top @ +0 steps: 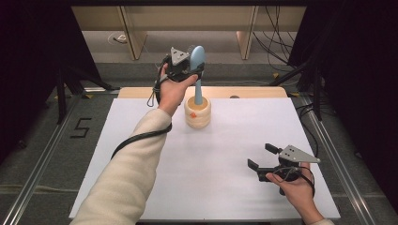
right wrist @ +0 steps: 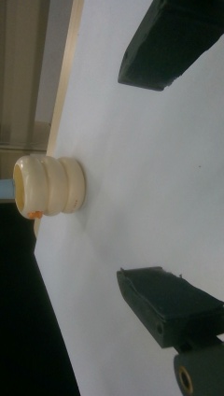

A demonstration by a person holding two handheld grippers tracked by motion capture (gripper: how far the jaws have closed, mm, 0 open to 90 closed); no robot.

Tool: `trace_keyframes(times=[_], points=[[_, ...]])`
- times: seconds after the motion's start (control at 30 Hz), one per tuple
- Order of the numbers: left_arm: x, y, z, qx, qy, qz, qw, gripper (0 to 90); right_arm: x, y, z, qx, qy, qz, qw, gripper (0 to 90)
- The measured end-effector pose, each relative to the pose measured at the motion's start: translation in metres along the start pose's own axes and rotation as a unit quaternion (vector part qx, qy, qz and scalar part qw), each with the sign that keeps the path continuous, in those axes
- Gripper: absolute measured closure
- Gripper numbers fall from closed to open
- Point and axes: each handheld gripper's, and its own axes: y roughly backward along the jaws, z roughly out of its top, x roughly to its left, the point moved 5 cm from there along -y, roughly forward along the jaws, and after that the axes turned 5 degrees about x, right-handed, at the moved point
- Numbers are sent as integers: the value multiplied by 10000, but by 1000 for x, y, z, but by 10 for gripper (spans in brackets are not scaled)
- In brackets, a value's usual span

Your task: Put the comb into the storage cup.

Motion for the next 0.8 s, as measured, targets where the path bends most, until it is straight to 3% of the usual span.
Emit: trace_keyframes(times=[0.8], points=[[3, -8, -4, 68, 37, 54, 10000, 495, -1, 0, -1, 5, -27, 9, 10000, 72]])
